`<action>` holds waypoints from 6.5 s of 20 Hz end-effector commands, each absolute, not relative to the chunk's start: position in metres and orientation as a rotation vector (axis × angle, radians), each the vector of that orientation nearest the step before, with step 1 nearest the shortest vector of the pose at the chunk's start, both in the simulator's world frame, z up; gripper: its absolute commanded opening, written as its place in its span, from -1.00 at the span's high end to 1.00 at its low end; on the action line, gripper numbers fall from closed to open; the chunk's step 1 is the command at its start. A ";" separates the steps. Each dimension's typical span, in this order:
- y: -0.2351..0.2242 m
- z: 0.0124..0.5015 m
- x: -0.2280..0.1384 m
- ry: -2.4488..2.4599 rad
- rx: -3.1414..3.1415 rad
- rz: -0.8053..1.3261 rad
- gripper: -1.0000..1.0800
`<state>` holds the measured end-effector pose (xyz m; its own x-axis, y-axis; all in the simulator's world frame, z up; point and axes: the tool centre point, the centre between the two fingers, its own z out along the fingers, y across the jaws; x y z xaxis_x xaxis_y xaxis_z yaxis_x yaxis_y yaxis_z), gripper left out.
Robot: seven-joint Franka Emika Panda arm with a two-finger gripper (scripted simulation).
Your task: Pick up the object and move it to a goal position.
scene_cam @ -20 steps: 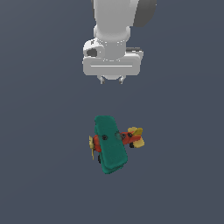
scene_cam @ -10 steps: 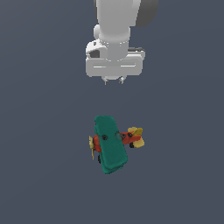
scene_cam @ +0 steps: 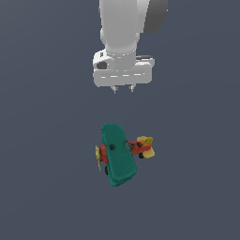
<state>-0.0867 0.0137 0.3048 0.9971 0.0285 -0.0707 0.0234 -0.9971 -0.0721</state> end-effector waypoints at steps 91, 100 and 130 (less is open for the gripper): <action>0.090 0.141 -0.119 0.475 -1.982 0.144 -0.23; 0.082 0.135 -0.110 0.529 -1.922 0.044 -0.23; 0.029 0.125 -0.074 0.666 -1.782 -0.391 -0.23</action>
